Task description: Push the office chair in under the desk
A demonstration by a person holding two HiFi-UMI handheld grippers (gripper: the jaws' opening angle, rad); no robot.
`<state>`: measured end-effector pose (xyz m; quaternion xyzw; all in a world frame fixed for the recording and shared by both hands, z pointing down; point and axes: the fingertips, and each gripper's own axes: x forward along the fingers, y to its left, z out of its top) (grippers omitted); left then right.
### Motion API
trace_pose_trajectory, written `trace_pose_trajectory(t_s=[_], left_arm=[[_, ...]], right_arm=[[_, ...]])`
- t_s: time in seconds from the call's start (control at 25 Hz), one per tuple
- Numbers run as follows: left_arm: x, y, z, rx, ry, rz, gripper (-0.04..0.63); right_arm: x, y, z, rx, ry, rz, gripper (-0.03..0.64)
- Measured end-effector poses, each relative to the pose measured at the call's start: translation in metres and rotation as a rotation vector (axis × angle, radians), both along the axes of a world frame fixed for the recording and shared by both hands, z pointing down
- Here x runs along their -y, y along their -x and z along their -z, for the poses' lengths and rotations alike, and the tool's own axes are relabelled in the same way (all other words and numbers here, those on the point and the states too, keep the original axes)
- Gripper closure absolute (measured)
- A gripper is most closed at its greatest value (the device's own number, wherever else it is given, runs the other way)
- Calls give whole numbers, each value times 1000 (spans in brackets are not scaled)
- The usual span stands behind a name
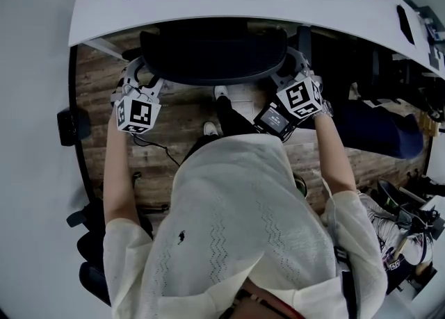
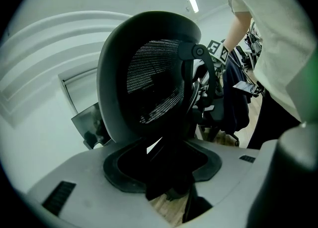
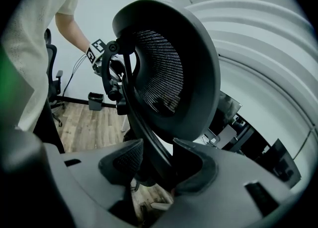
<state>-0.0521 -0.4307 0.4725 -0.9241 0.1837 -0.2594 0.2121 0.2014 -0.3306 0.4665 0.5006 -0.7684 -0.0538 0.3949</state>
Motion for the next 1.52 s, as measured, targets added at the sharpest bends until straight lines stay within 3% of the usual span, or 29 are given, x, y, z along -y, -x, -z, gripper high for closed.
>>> trace_pose_trajectory(t_s=[0.36, 1.52], left_arm=[[12, -4, 0, -24, -42, 14, 402], [54, -15, 0, -24, -22, 53, 396]], right_arm=[[14, -4, -1, 1, 4, 2, 428], [59, -17, -1, 7, -27, 34, 428]])
